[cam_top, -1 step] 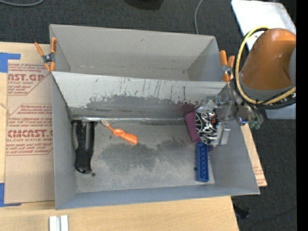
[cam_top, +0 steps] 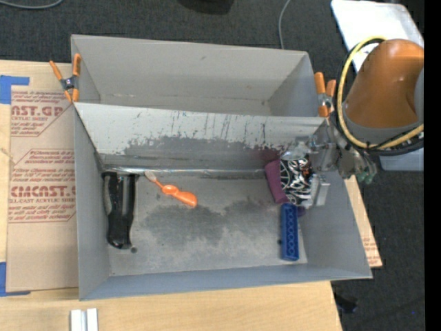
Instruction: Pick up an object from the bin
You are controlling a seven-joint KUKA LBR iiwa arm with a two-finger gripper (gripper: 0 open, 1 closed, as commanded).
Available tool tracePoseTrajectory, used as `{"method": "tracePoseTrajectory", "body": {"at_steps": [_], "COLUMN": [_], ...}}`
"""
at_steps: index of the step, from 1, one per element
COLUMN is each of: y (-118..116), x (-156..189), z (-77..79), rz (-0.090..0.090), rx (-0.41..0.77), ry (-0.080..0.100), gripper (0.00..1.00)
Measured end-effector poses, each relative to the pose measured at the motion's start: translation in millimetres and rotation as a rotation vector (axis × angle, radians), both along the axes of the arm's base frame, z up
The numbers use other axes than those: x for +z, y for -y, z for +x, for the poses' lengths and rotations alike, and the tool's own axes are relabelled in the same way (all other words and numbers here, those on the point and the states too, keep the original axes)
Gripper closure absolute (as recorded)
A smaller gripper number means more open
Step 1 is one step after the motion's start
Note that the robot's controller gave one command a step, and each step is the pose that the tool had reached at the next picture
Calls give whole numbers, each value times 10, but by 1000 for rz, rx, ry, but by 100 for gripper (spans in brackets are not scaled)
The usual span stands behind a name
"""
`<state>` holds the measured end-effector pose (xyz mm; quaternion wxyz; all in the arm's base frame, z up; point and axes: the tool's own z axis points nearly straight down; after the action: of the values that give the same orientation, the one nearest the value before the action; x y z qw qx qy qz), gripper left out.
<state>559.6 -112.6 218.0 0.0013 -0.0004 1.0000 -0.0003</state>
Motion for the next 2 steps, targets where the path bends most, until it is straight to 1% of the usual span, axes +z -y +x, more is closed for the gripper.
{"method": "tracePoseTrajectory", "body": {"at_steps": [1, 2], "y": [-38, 26], "x": [-402, -593], "z": [7, -29], "rz": [0, 1], "rx": [-146, -262], "ry": [10, 16], "gripper": [0, 0]}}
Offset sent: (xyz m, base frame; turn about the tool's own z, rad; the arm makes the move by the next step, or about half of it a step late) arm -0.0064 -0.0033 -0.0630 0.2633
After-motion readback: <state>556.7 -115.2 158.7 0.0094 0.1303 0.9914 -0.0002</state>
